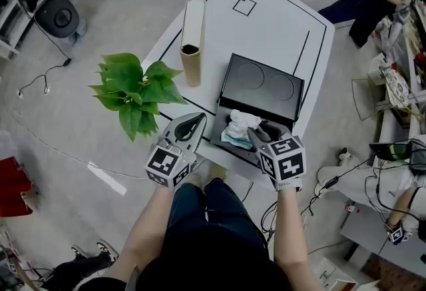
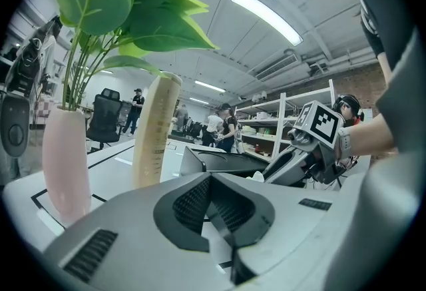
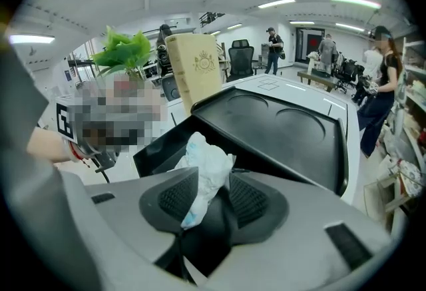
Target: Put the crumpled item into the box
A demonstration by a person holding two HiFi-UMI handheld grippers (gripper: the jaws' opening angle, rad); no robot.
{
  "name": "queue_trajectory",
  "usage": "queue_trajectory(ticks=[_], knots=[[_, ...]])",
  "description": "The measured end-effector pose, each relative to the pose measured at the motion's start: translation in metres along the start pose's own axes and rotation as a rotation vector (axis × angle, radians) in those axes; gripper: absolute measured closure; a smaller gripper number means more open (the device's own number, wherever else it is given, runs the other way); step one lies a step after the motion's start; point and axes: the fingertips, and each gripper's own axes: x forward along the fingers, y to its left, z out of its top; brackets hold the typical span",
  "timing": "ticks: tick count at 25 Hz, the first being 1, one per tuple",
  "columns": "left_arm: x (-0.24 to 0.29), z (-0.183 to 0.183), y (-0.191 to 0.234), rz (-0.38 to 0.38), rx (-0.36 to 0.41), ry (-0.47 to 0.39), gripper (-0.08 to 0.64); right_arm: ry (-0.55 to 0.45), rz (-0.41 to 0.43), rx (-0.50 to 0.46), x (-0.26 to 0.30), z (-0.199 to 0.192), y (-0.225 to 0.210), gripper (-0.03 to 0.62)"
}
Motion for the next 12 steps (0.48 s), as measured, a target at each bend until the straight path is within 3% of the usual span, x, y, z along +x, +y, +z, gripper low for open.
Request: queue_trajectory(ticks=[7, 9, 12], knots=[[-0.0033, -0.0030, -0.0049, -0.005, 0.002, 0.003, 0.558, -0.009, -0.017, 0.000, -0.0025, -0.0041, -0.0006, 0.440], [-0.0042, -0.0028, -0.0068, -0.004, 0.002, 0.003, 0.558, -0.009, -0.020, 0.003, -0.0037, -0.0059, -0.0012, 0.398], [-0.0050, -0.0027, -0.0104, -0.003, 0.003, 0.004, 0.558, -0.020, -0.027, 0.008, -0.0070, -0.0079, -0.0032, 0.397]])
